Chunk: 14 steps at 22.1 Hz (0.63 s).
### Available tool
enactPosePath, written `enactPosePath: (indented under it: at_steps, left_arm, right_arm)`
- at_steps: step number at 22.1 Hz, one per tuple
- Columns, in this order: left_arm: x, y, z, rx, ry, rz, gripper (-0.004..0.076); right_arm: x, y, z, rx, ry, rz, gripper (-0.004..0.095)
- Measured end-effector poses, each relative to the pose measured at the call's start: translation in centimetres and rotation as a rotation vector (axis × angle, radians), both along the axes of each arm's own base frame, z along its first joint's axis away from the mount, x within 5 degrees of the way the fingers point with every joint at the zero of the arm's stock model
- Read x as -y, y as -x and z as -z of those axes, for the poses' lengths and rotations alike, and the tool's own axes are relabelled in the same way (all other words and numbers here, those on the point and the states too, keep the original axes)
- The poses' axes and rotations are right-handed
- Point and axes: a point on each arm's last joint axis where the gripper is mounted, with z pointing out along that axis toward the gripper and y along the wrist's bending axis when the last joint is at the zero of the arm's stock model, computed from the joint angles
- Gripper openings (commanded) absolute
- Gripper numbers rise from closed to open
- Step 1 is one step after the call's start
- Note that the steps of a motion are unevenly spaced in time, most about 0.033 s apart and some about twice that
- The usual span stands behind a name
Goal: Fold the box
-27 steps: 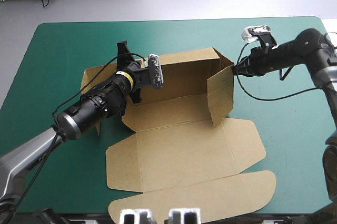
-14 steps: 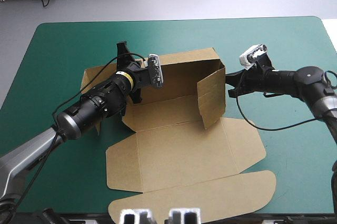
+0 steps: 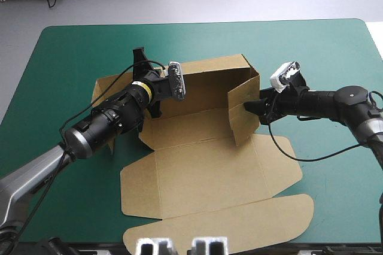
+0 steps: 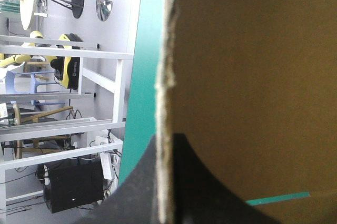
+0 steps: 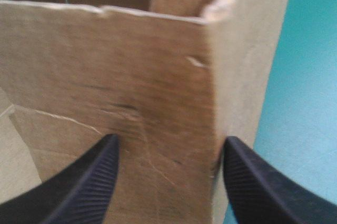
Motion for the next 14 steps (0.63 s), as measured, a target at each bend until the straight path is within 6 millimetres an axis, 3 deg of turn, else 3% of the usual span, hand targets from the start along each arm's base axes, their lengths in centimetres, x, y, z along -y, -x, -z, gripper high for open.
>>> enactPosePath:
  at_steps: [9, 14]
  left_arm:
    - [0.0, 0.0, 0.0, -0.002, 0.003, 0.000, -0.0009]
    - [0.0, 0.0, 0.0, -0.003, 0.005, 0.001, -0.0009]
  right_arm:
    - [-0.6, 0.4, 0.1, 0.060, 0.087, -0.084, 0.0768]
    - [-4.0, 0.3, 0.6, 0.113, 0.211, -0.032, 0.0768]
